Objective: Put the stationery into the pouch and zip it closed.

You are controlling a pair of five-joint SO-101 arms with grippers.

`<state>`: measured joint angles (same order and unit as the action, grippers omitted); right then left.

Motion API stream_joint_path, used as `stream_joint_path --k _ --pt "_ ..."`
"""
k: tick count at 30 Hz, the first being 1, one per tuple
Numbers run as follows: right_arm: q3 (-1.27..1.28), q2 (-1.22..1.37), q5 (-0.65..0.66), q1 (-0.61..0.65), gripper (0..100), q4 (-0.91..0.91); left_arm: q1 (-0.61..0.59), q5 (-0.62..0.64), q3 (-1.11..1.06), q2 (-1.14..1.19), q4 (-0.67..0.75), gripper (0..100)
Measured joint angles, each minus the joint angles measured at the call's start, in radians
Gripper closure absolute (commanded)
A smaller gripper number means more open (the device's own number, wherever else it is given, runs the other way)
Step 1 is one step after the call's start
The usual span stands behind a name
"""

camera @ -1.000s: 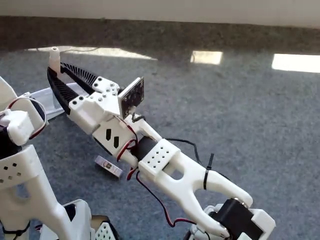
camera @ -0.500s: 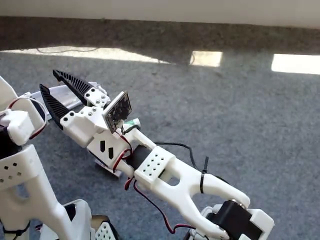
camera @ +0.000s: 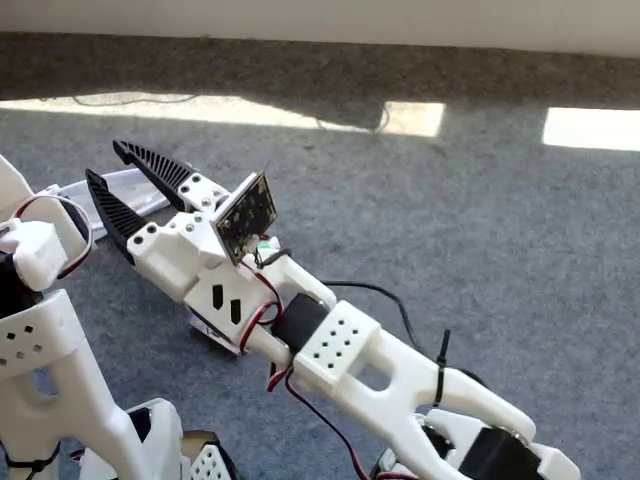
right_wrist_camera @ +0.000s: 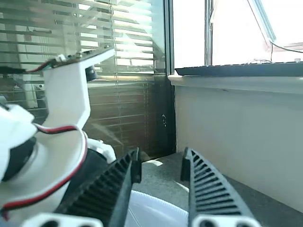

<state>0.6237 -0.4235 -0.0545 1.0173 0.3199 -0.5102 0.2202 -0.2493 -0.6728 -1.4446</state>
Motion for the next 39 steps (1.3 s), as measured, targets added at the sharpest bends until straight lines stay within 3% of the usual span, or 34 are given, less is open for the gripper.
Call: stream_joint_path --k 7,18,34,39 --pt "-0.002 -0.092 0.0 0.0 86.4 -0.216 0.0 0.0 0.0 0.0 0.0 99" --pt "-0.173 -0.253 0.0 -0.02 86.4 -0.766 0.0 0.0 -0.003 0.0 0.0 99" --pt "-0.176 -0.269 0.0 -0.063 86.1 -1.281 -0.064 0.0 -0.003 0.0 0.0 99" --pt "-0.095 -0.269 0.0 -0.017 86.1 -1.301 -0.109 0.0 -0.003 0.0 0.002 99"
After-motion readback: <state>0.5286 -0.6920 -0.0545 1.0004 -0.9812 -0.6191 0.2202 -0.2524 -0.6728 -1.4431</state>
